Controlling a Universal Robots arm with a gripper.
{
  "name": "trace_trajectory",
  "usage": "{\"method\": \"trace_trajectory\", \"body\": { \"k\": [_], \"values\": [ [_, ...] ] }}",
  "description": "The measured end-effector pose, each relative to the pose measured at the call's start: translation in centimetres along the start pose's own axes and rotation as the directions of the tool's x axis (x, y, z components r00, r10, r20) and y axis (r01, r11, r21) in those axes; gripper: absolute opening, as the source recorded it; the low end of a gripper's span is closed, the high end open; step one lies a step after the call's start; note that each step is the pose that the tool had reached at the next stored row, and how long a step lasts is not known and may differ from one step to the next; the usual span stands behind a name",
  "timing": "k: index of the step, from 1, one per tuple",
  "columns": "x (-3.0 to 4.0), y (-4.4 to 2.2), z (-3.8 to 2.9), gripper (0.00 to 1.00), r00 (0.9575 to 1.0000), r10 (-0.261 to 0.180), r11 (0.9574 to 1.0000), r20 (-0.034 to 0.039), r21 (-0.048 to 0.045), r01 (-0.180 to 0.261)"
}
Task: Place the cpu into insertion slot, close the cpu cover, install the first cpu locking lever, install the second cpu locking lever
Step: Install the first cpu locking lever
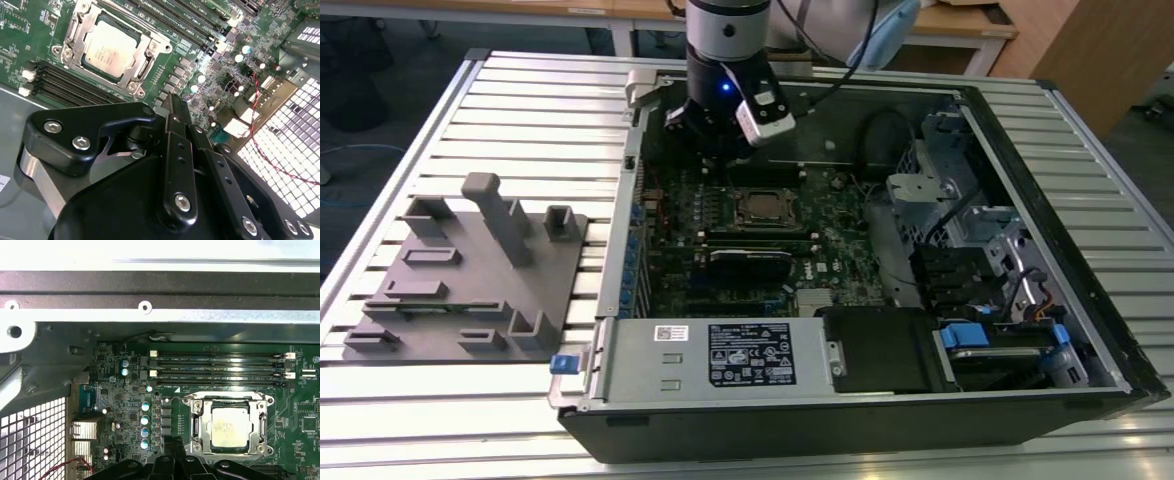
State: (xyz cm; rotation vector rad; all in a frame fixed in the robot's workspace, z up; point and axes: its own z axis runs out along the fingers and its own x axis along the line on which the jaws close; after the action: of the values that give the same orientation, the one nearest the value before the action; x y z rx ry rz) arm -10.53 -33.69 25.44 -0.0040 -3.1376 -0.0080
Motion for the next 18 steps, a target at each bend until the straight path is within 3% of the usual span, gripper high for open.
{"method": "trace_trajectory", "body": {
  "k": [4,7,11,16,18],
  "values": [
    [0.10,0.00,-0.01,0.10,1.0000,0.000,1.0000,-0.0001,-0.0042,0.000],
    [0.43,0.00,0.00,0.10,1.0000,0.000,0.9999,-0.0001,-0.0153,0.000],
    [0.76,0.00,0.00,0.10,1.0000,0.000,0.9987,-0.0003,-0.0506,0.000],
    [1.09,-0.04,0.00,0.10,1.0000,0.000,0.9944,-0.0003,-0.1059,0.000],
    [1.15,-0.08,0.00,0.10,1.0000,-0.001,0.9911,-0.0004,-0.1331,0.001]
  ]
}}
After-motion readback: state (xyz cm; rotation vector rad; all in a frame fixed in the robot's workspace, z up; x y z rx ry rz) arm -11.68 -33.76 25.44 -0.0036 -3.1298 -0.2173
